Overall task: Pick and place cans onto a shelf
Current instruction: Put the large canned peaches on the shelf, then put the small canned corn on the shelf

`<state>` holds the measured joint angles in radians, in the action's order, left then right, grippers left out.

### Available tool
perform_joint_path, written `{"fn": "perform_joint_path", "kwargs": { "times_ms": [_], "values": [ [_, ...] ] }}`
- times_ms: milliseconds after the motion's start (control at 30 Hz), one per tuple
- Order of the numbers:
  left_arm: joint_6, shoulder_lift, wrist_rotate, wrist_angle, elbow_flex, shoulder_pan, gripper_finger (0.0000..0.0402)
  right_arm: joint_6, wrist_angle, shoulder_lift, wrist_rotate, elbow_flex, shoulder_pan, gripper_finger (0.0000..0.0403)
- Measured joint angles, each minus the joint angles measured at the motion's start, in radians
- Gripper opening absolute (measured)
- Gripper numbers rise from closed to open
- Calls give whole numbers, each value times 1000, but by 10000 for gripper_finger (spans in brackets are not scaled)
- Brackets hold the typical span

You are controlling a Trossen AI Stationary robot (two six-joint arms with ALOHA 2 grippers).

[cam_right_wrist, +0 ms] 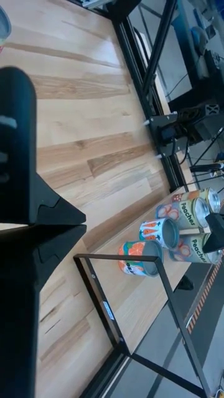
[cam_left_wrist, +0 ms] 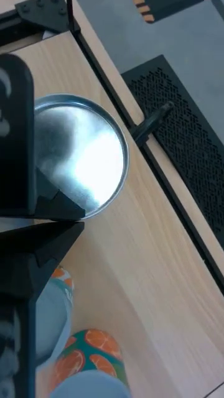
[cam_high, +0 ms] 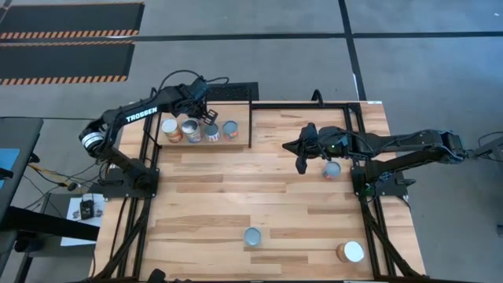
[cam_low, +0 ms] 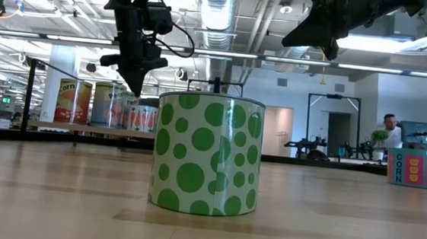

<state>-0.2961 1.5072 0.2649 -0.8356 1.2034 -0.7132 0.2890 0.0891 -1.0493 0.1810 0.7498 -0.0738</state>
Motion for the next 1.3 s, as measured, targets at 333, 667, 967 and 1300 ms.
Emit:
{"fn": "perform_joint_path", "kwargs": {
  "times_ms": [333,667,967,1300],
  "values": [
    [-5,1,-5,-33,24,0,0,0,0,0,0,0,0,12],
    [-14,1,-8,-47,24,0,9,-1,0,0,0,0,0,12],
    [5,-1,-8,-46,25,0,49,-1,0,0,0,0,0,12],
    [69,-151,-59,-32,25,24,64,0,103,39,-14,48,0,19]
  ]
}}
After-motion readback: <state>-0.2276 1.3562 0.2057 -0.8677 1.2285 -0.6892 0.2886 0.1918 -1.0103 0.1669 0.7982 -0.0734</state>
